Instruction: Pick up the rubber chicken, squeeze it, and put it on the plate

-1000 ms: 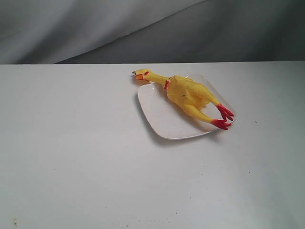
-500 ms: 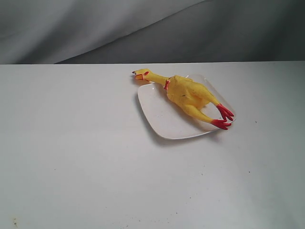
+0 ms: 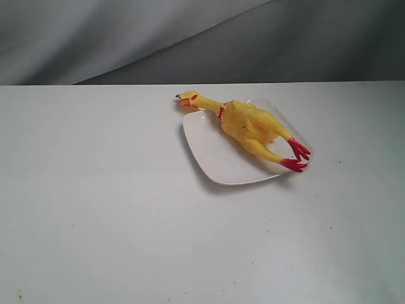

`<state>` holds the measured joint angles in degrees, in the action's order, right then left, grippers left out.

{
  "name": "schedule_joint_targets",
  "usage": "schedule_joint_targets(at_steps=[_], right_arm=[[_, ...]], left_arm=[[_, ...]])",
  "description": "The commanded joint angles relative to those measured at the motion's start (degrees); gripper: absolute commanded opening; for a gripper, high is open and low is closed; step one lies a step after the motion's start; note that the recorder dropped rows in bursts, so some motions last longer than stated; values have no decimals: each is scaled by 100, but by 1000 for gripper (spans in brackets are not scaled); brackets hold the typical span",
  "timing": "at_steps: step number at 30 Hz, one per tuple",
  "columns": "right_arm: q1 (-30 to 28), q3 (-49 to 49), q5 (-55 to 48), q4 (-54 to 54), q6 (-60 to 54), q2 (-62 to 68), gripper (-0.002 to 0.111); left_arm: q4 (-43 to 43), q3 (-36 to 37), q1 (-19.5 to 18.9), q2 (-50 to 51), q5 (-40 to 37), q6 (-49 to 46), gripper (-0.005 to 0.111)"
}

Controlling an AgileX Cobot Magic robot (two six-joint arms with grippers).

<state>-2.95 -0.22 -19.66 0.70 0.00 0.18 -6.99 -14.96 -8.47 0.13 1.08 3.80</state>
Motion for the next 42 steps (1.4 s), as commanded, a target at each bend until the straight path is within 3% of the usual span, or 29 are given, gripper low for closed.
schedule_joint_targets(at_steps=[1,10,15,42], right_arm=[[-46,22,7,-35,0,-18,0],[-46,22,7,-35,0,-18,0],[-46,22,7,-35,0,-18,0],[-46,22,7,-35,0,-18,0]], left_arm=[[258,512,-22,-13,-63,-152,0],[414,1496,-22,-13,-415,-81,0],[845,1496,-22,-13,-1657,-81,0],[794,1496,-22,-13,-1688,-99,0]])
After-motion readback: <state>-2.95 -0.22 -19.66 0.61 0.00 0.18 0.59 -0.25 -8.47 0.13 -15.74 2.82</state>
